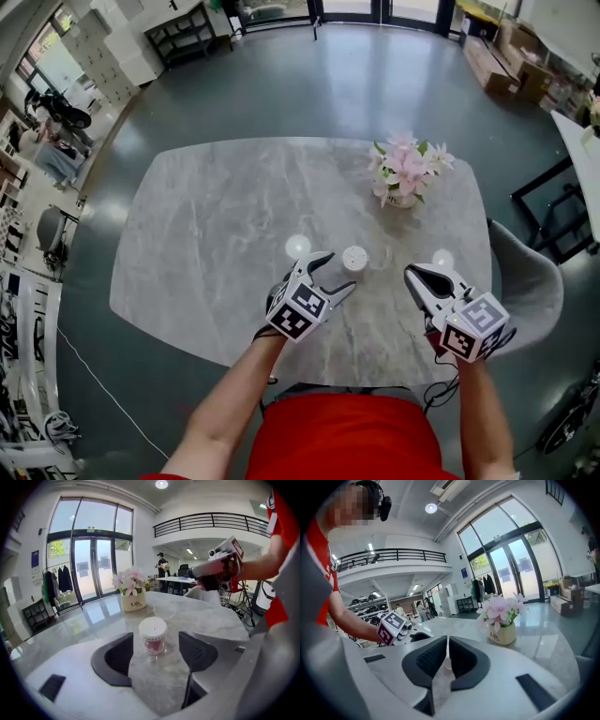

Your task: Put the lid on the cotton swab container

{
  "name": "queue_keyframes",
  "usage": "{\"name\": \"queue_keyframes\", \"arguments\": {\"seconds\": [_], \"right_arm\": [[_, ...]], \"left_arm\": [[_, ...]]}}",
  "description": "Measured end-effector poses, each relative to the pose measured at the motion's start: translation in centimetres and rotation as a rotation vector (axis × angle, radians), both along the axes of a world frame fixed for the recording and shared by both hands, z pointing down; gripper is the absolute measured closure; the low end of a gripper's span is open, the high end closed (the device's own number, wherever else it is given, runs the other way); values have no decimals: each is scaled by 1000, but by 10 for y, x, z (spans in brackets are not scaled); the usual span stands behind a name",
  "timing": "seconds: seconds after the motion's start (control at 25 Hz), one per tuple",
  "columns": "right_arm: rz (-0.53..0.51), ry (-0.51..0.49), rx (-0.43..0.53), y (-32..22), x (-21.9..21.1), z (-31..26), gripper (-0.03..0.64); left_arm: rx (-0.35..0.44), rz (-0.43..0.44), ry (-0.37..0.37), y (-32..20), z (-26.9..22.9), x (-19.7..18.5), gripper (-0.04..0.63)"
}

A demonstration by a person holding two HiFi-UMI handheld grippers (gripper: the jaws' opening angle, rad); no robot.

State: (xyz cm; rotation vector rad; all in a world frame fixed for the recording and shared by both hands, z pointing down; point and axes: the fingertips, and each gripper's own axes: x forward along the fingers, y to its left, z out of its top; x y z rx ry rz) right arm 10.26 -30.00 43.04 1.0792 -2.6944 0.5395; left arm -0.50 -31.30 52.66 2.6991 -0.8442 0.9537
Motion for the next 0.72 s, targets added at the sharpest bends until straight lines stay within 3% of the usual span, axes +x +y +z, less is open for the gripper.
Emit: {"name": "queue_keyframes", "arguments": {"seconds": [0.16, 0.44, 0.72], "right_arm": [[-2, 16, -58, -7, -5, 17, 556], [-56, 20, -210, -14, -20, 54, 423], [-92, 48, -213, -22, -35, 61, 411]], "left_arm": [[-47, 8, -16, -11, 24, 5, 287], [-69, 49, -3, -16, 40, 17, 285], [-63, 66, -12, -17, 45, 16, 341]]}}
